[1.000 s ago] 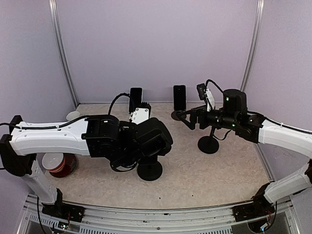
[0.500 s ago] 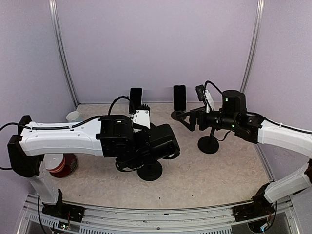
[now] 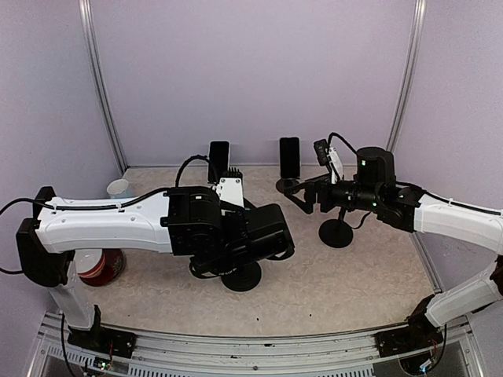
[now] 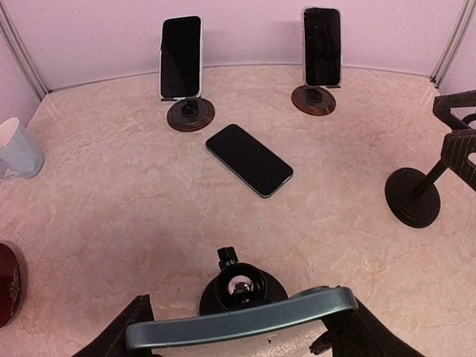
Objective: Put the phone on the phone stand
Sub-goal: Pick up the phone stand with the phone from the center of the board, then place the phone stand with the phone at the corner of the board.
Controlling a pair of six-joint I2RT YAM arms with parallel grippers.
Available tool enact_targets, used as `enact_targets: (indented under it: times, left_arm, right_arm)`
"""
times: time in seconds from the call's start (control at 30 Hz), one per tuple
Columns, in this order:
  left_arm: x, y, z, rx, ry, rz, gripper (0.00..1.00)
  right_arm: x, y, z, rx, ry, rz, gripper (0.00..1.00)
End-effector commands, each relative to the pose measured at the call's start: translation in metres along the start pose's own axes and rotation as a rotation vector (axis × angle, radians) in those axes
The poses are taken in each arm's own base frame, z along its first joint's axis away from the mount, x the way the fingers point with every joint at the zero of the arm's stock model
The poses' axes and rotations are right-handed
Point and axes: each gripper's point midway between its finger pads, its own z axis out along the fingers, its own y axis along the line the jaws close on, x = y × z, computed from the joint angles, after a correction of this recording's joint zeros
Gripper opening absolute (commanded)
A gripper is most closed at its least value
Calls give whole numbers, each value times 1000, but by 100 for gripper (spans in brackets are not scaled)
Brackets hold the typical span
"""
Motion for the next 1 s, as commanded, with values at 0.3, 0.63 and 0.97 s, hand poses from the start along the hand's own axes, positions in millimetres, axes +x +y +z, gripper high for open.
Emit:
enact_targets:
  times: [0.3,0.63,0.97]
  left_arm:
    - [-54,22,-11,-4,-119,19,56]
    - [-107,65,-8,76,-191,-61,51]
    - [-147,108,11,63,-244,-50,53]
  right_arm:
    - [5,1,5,-28,5,0,100]
    - [11,7,8,-73,22,3,100]
    - [21,14,14,-126,49,-14,100]
